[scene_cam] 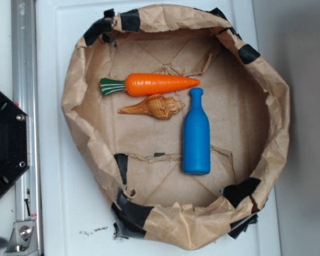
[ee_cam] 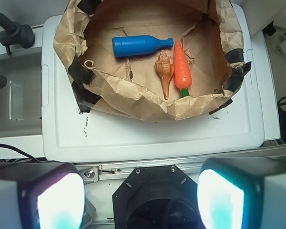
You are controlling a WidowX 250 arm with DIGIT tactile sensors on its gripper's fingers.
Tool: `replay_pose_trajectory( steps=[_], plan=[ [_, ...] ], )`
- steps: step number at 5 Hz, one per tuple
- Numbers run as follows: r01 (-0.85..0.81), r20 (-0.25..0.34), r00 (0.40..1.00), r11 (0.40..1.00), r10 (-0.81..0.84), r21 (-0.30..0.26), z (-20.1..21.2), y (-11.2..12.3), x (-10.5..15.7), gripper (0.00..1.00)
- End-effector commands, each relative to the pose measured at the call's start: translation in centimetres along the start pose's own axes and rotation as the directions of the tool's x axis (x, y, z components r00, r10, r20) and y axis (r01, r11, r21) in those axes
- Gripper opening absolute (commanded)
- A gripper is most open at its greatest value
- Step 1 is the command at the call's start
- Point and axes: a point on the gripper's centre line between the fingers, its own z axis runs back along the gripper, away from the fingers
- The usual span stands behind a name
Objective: Grab the blue bottle.
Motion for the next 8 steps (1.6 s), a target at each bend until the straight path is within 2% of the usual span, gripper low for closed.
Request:
replay_pose_trajectory(
  steps=[1, 2, 3, 4, 5, 6, 7, 8],
  plan=[
    [0.000, 0.000, 1.000, 1.000, 0.000, 0.000, 0.0, 0.0, 0.0, 1.00],
    [0.243, 0.236, 0.939, 0.968, -0.250, 0.056, -2.8, 2.4, 4.8, 1.00],
    [0.408, 0.436, 0.801, 0.907, -0.410, 0.103, -4.2, 3.1, 10.1, 1.00],
    [0.484, 0.346, 0.803, 0.870, -0.485, 0.097, -8.8, 3.6, 13.2, 1.00],
    [0.584, 0.256, 0.768, 0.806, -0.588, 0.100, -13.2, 3.6, 14.8, 1.00],
    [0.813, -0.039, 0.574, 0.564, -0.818, 0.148, -17.4, 0.8, 14.0, 1.00],
    [0.927, 0.007, 0.359, 0.357, -0.933, 0.111, -19.2, -1.5, 13.7, 1.00],
    [0.945, 0.030, 0.323, 0.324, -0.946, 0.035, -19.7, -2.6, 14.2, 0.77]
  ],
)
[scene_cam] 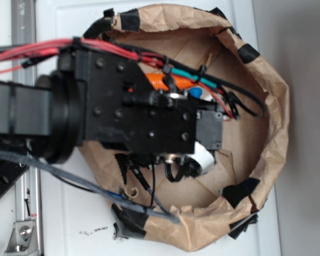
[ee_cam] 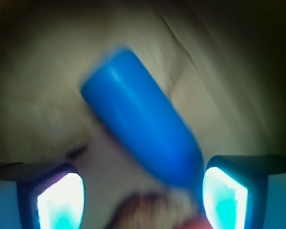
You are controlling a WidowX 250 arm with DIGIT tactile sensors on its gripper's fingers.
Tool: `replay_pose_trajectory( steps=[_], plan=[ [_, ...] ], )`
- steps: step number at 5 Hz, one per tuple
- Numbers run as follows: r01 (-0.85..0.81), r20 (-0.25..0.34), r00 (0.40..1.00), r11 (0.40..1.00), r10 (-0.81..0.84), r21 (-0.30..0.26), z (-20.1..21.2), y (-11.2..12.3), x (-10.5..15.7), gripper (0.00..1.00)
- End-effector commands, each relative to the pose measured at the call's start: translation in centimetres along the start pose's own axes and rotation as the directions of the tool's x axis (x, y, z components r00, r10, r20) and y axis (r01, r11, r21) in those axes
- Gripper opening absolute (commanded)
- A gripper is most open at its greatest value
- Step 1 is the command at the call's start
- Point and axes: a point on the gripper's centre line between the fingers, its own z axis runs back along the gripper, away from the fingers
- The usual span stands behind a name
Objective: Grab the blue bottle.
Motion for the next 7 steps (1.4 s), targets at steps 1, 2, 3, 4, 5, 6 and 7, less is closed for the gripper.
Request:
replay_pose_trajectory(
  steps=[1, 2, 3, 4, 5, 6, 7],
  plan=[
    [0.058, 0.054, 0.997, 0.998, -0.056, -0.023, 1.2, -0.3, 2.0, 0.00],
    [0.035, 0.067, 0.997, 0.999, -0.033, -0.025, 2.5, -0.7, 1.8, 0.00],
    [-0.111, 0.038, 0.993, 0.990, 0.108, 0.086, 7.2, 0.6, 1.9, 0.00],
    [-0.328, -0.017, 0.941, 0.926, 0.337, 0.189, 12.2, 2.1, 0.5, 0.00],
    [-0.549, -0.052, 0.825, 0.821, 0.562, 0.157, 17.0, 3.6, -0.7, 0.00],
    [-0.745, -0.094, 0.652, 0.659, 0.752, 0.102, 16.1, 3.4, -1.1, 0.00],
    [-0.571, -0.001, 0.819, 0.815, 0.574, 0.096, 12.3, 2.7, -1.1, 1.00]
  ],
)
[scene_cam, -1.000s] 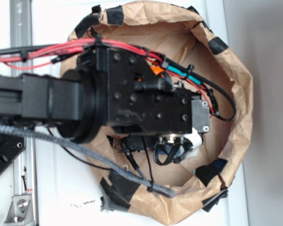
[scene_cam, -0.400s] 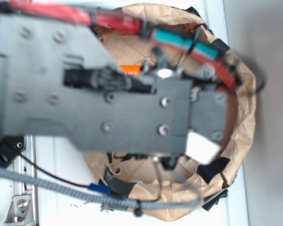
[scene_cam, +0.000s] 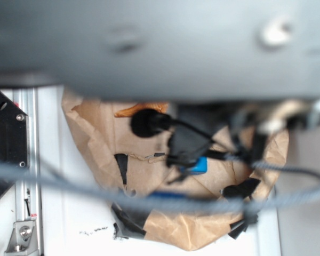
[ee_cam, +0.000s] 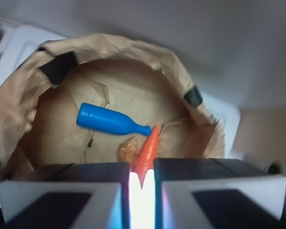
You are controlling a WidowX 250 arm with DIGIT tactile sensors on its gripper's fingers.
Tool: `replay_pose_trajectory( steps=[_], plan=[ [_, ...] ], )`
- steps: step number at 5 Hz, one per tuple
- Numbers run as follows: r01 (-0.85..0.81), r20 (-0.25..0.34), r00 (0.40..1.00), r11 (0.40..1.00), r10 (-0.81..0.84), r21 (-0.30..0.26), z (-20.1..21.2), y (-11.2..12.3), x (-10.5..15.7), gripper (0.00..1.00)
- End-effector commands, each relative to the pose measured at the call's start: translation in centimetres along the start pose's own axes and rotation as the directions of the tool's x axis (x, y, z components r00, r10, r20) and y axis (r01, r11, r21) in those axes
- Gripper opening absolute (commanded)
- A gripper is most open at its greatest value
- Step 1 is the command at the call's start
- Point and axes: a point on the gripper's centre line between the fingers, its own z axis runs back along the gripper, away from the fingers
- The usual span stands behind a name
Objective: Grab the blue bottle.
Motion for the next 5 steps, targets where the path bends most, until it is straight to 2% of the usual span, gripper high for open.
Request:
replay_pose_trajectory(
  steps=[1, 2, 3, 4, 5],
  plan=[
    [0.413, 0.122, 0.900, 0.909, -0.418, 0.063, -7.3, -0.9, -1.4, 1.00],
    [0.573, 0.133, 0.808, 0.818, -0.574, 0.044, -12.2, -1.6, -1.5, 1.00],
    [0.651, 0.088, 0.756, 0.759, -0.648, -0.002, -15.6, -2.4, -0.8, 1.00],
    [0.694, 0.139, 0.713, 0.720, -0.687, -0.003, -16.0, -2.7, 0.2, 1.00],
    [0.681, 0.189, 0.720, 0.733, -0.668, -0.001, -16.3, -2.6, 1.1, 1.00]
  ],
)
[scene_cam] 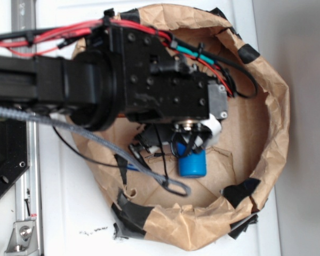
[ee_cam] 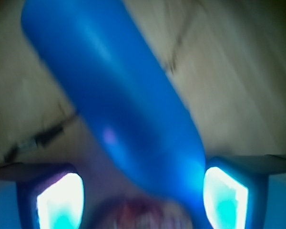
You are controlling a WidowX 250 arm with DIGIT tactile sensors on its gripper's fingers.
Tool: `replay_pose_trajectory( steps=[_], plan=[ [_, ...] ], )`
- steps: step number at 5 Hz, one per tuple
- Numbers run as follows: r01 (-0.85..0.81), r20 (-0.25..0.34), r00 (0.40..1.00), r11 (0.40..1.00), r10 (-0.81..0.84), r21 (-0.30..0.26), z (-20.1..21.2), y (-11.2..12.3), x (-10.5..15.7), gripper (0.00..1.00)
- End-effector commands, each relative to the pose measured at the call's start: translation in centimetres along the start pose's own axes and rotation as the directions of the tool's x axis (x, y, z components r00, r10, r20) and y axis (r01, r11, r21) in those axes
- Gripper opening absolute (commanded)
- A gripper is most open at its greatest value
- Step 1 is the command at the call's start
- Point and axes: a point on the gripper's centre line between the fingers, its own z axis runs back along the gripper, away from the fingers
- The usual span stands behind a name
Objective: Grab the blue bottle.
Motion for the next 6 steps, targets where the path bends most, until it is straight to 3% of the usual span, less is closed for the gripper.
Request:
replay_pose_trajectory(
  steps=[1, 2, 3, 4, 5, 6],
  plan=[
    [-0.056, 0.105, 0.993, 0.998, 0.051, 0.042, 0.6, 1.6, 1.4, 0.00],
    [-0.104, 0.135, 0.986, 0.994, 0.097, 0.044, 1.8, 1.8, 1.5, 0.00],
    [-0.149, 0.148, 0.980, 0.983, 0.133, 0.103, 3.8, 1.9, 1.0, 0.00],
    [-0.280, 0.033, 0.960, 0.937, 0.279, 0.208, 8.9, 1.6, 0.6, 0.00],
    [-0.504, 0.063, 0.860, 0.828, 0.506, 0.244, 13.9, 1.5, -0.6, 0.00],
    [-0.695, 0.088, 0.708, 0.670, 0.700, 0.262, 18.6, 1.8, -1.1, 0.00]
  ],
)
